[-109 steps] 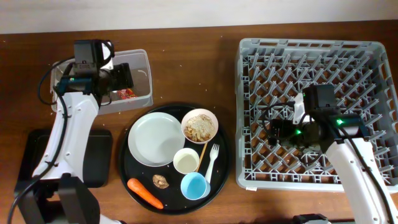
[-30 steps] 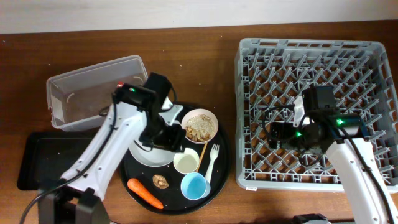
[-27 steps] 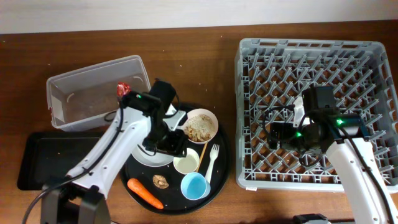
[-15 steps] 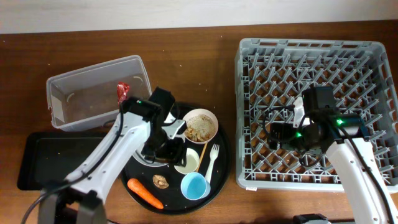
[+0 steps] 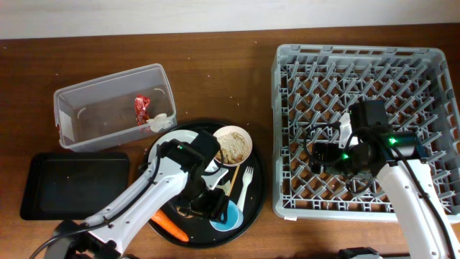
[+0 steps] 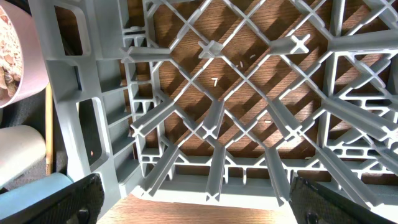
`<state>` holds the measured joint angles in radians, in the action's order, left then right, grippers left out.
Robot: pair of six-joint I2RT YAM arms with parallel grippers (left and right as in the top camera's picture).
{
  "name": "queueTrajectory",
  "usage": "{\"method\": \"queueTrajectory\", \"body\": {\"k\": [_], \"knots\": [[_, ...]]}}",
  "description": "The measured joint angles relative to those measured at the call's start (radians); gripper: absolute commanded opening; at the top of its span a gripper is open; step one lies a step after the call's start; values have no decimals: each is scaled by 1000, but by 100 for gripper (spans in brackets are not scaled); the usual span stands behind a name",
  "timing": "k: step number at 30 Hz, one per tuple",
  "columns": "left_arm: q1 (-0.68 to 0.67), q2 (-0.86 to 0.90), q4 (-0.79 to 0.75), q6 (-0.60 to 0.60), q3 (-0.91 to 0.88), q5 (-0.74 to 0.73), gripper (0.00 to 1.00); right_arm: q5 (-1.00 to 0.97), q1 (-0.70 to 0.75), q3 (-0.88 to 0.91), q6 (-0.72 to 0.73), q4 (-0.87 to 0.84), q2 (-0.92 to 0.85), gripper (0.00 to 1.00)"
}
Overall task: Sort waste into correct bins and load items into the dishwasher rack
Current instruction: 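Reach left gripper to the blue cup and grasp it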
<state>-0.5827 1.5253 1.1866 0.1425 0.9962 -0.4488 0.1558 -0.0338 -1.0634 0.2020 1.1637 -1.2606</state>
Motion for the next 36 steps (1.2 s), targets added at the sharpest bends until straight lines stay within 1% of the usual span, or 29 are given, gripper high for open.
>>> {"method": "queueTrajectory", "body": {"k": [3, 4, 5, 7, 12, 14, 16, 19, 21, 23, 24, 27, 33, 36], "knots": [[0, 0, -29, 13, -18, 15, 62, 0, 0, 0, 0, 1, 0, 98], [0, 0, -35, 16, -20, 19, 60, 0, 0, 0, 0, 1, 0, 99], [0, 0, -39, 17, -21, 20, 55, 0, 0, 0, 0, 1, 0, 98], [0, 0, -64, 26, -32, 31, 51, 0, 0, 0, 0, 2, 0, 98], [-6, 0, -114, 39, -37, 40, 49, 0, 0, 0, 0, 3, 0, 98], [-21, 0, -137, 39, -37, 45, 42, 0, 0, 0, 0, 3, 0, 98], [-42, 0, -154, 41, -37, 48, 40, 0, 0, 0, 0, 3, 0, 98], [-67, 0, -155, 58, -37, 64, 36, 0, 0, 0, 0, 3, 0, 98], [-78, 0, -155, 68, -37, 77, 29, 0, 0, 0, 0, 3, 0, 98], [-84, 0, -155, 80, -37, 88, 18, 0, 0, 0, 1, 3, 0, 98], [-84, 0, -154, 83, -37, 91, 15, 0, 0, 0, 0, 3, 0, 99], [-84, 0, -151, 90, -37, 97, 12, 0, 0, 0, 1, 3, 0, 98], [-84, 0, -144, 90, -37, 101, 1, 0, 0, 0, 0, 3, 0, 98], [-84, 0, -129, 91, -37, 104, 1, 0, 0, 0, 0, 3, 0, 98]]}}
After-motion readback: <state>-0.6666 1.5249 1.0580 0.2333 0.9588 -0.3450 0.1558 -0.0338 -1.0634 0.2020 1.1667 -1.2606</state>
